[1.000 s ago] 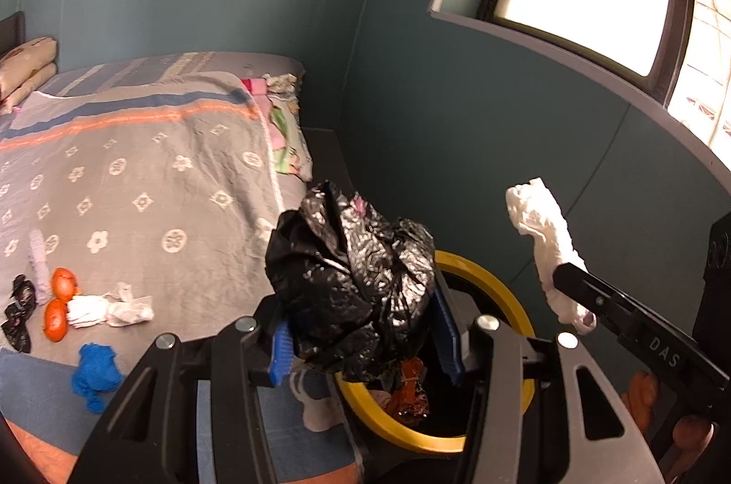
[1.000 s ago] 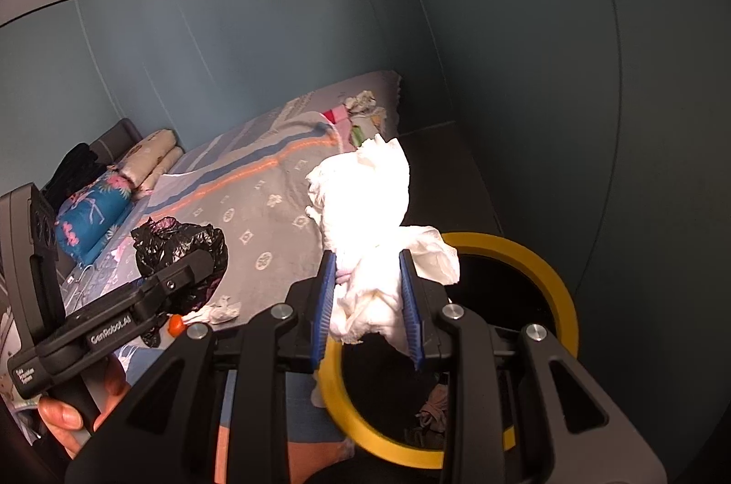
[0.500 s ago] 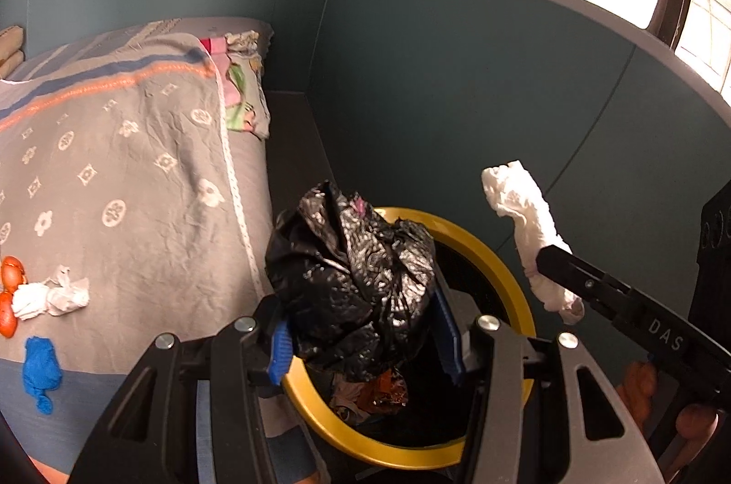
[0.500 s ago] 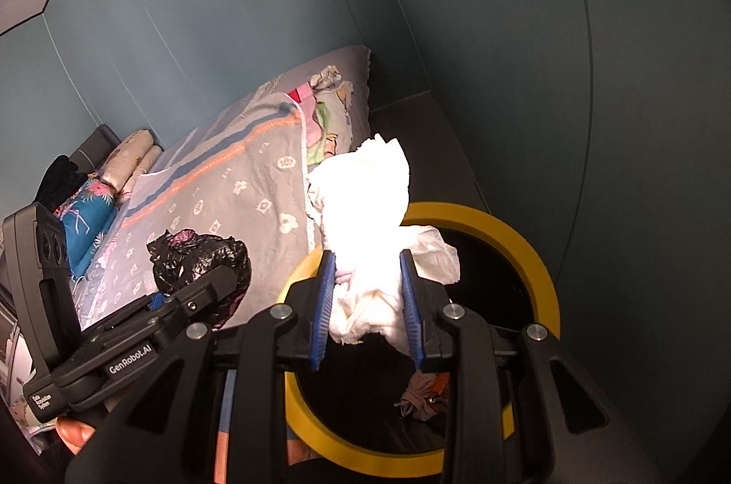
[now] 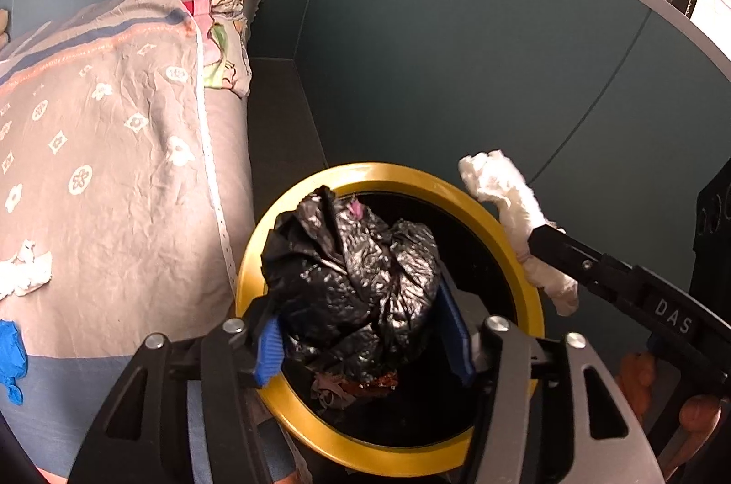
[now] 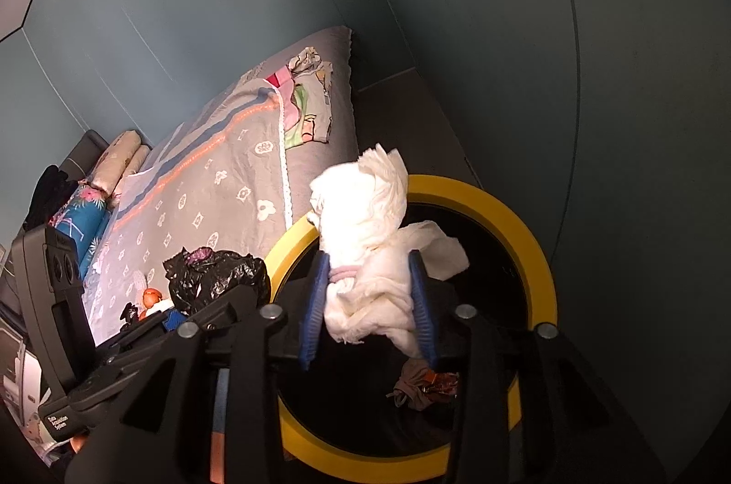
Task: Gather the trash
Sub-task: 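Open both tools to drop the black bag and white tissue into the bin, then move both open tools back over the remaining trash on the bed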
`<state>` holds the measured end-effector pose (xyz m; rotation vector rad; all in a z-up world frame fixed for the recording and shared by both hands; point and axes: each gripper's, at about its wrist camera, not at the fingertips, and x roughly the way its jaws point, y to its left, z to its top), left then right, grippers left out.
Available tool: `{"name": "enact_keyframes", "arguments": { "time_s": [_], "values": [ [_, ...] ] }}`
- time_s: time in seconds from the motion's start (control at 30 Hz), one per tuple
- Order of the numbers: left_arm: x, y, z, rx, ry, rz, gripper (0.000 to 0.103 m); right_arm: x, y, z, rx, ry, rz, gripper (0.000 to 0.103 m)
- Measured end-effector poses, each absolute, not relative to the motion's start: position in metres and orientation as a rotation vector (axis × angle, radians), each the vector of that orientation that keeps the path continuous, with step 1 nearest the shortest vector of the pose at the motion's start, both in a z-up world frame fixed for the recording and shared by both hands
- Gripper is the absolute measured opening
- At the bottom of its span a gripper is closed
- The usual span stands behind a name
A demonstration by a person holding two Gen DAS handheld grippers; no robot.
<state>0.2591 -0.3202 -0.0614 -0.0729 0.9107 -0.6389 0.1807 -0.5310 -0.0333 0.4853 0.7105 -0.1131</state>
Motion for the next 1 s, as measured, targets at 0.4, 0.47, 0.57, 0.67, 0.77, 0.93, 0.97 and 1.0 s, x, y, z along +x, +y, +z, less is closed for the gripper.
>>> {"name": "enact_keyframes", "arguments": {
  "time_s": [0.4,0.47,0.57,0.67,0.77,0.93,0.97,1.0],
  "values": [
    [0.265,-0.29,-0.053,-0.158,0.893,-0.607,0.086,0.178,-0.53,-0.027,0.499,0.705,-0.16,0.055],
    [0.263,-0.283,-0.05,-0.161,0.874,-0.589,0.088,0.177,-0.527,-0.024,0.492,0.699,-0.161,0.056],
    [0.263,-0.27,-0.046,-0.16,0.853,-0.557,0.09,0.175,-0.52,-0.019,0.478,0.689,-0.162,0.059],
    [0.262,-0.255,-0.039,-0.153,0.822,-0.519,0.092,0.176,-0.512,-0.016,0.473,0.684,-0.153,0.063],
    [0.26,-0.241,-0.031,-0.146,0.792,-0.484,0.093,0.173,-0.508,-0.013,0.466,0.678,-0.147,0.068],
    [0.255,-0.217,-0.016,-0.144,0.742,-0.442,0.094,0.174,-0.492,-0.004,0.448,0.664,-0.123,0.072],
    [0.254,-0.212,-0.013,-0.142,0.734,-0.434,0.095,0.175,-0.489,-0.002,0.444,0.663,-0.119,0.073],
    [0.253,-0.207,-0.01,-0.138,0.722,-0.423,0.095,0.175,-0.484,0.0,0.439,0.661,-0.114,0.074]
  ]
}}
